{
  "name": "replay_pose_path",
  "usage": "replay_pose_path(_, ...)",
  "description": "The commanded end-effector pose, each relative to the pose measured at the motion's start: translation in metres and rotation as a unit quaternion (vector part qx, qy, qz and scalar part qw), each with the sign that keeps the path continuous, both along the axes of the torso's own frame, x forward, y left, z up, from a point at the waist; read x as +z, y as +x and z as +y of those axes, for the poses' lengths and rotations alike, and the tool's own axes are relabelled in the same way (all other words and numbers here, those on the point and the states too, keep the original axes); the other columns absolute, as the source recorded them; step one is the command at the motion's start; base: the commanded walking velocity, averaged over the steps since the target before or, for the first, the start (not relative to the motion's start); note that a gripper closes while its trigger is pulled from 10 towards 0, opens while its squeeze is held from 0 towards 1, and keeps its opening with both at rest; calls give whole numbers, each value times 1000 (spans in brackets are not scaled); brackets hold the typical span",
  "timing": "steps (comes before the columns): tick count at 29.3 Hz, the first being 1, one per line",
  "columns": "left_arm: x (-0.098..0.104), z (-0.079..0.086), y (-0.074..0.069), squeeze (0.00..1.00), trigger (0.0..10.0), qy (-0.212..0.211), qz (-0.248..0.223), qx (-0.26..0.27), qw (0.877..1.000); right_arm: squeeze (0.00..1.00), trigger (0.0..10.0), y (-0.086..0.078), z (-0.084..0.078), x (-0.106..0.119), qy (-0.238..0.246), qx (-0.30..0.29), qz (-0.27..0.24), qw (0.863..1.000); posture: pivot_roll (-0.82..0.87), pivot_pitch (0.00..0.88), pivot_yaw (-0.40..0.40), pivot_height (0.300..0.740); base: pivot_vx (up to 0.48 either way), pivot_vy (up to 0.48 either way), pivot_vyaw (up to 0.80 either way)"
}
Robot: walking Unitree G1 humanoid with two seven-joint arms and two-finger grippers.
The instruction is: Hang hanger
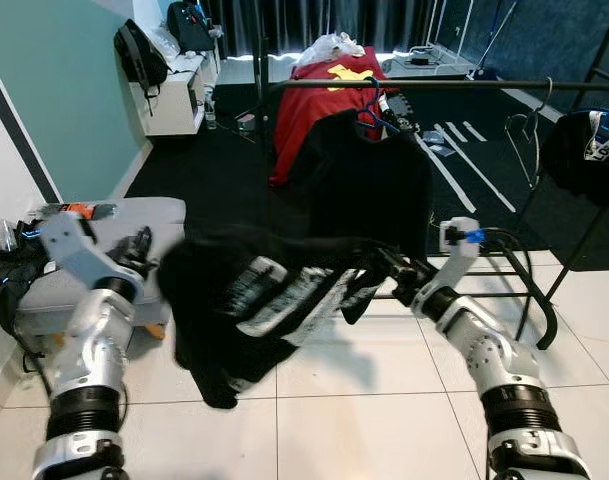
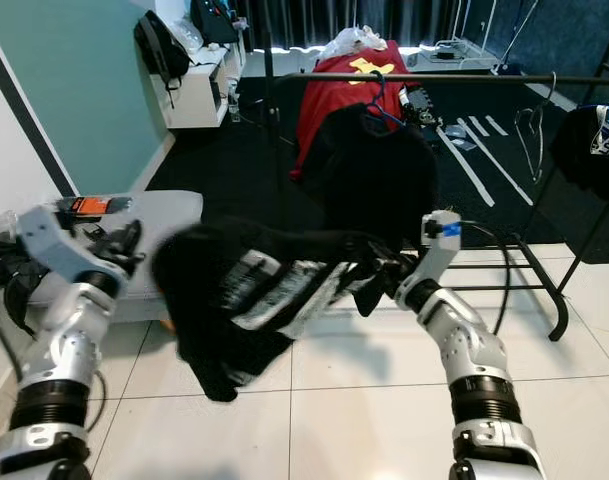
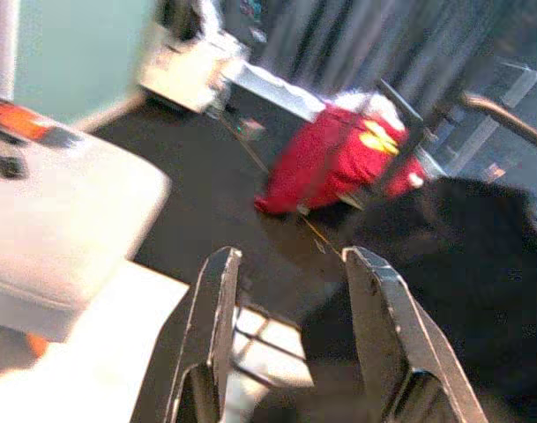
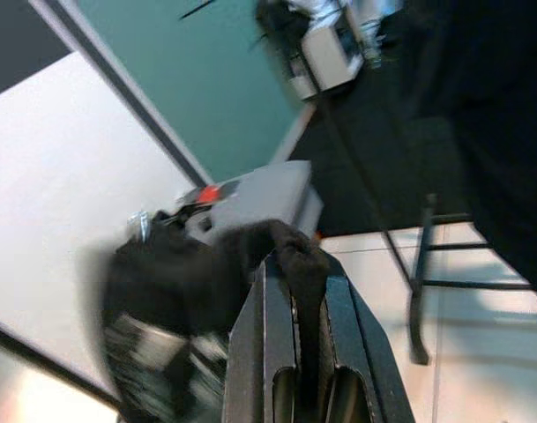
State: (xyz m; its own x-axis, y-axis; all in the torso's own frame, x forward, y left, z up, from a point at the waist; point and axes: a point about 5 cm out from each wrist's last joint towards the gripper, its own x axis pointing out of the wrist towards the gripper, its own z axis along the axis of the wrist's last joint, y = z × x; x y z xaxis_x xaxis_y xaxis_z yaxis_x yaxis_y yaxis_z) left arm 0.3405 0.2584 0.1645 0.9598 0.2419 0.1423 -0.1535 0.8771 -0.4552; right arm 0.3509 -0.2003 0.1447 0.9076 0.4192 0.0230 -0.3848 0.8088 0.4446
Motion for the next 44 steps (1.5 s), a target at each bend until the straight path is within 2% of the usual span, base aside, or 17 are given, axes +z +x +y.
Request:
replay_pose_path(1,2,-2,3,1000,10000,0,-3,-4,1000,0,0,3,4,3,-3,1,-9,1000,-53,0,50,740,0,0,0)
replay_pose_path(2,2,-10,6,384,10000,3,-6,-41,999,0,0,15,12,18,-35,21,-32,999,-69,0,67,740,0,0,0)
replay_pose_path(3,2,-10,6,384,10000,3,-6,-41,999,0,0,15,12,18,-35,21,-32,999,-69,0,67,740,0,0,0)
replay_pose_path(4,0,-16,5,0,10000,-2,-16,-94,995,0,0,28,21,38,-71,50,-61,994,-37,0,61,740,0,0,0)
replay_pose_path(5,-1,-20,3,0,10000,6,-16,-127,992,0,0,37,29,53,-111,72,-80,988,-29,0,60,740,0,0,0)
replay_pose_path(8,-1,-20,3,0,10000,6,-16,-127,992,0,0,37,29,53,-111,72,-80,988,-29,0,60,740,0,0,0)
replay_pose_path(9,-1,-24,2,0,10000,19,-17,-161,987,0,0,41,36,63,-152,92,-94,980,-40,0,57,740,0,0,0)
replay_pose_path(12,-3,-29,2,0,10000,27,-12,-180,983,0,0,42,43,66,-165,110,-99,975,-28,15,61,740,0,0,0)
replay_pose_path(14,-10,-49,2,0,10000,29,-8,-188,982,0,0,32,48,52,-167,144,-89,971,-3,20,24,740,0,0,0)
replay_pose_path(19,-13,-56,1,0,10000,26,-8,-188,982,0,0,27,48,45,-166,153,-83,971,-3,20,24,740,0,0,0)
replay_pose_path(21,-19,-64,-3,0,10000,42,1,-186,982,0,0,21,47,33,-165,160,-72,971,5,0,-2,740,0,0,0)
replay_pose_path(22,-28,-70,-6,0,10000,71,19,-181,981,0,0,13,43,19,-165,163,-55,971,27,0,-26,740,0,0,0)
replay_pose_path(23,-28,-70,-6,0,10000,71,19,-181,981,0,0,13,43,19,-165,163,-55,971,27,0,-26,740,0,0,0)
replay_pose_path(26,-48,-67,-8,0,10000,140,78,-133,978,0,0,5,35,0,-152,136,-29,979,23,0,-21,740,0,0,0)
replay_pose_path(32,-55,-54,-7,0,10000,124,113,-79,983,0,0,10,33,-9,-166,99,-26,981,20,0,-16,740,0,0,0)
replay_pose_path(34,-62,-50,-4,0,10000,147,153,-57,976,0,0,10,35,-22,-179,66,-13,982,29,0,-13,740,0,0,0)
replay_pose_path(44,-66,-54,-3,0,10000,167,175,-52,969,0,0,6,44,-32,-158,29,14,987,13,0,-2,740,0,0,0)
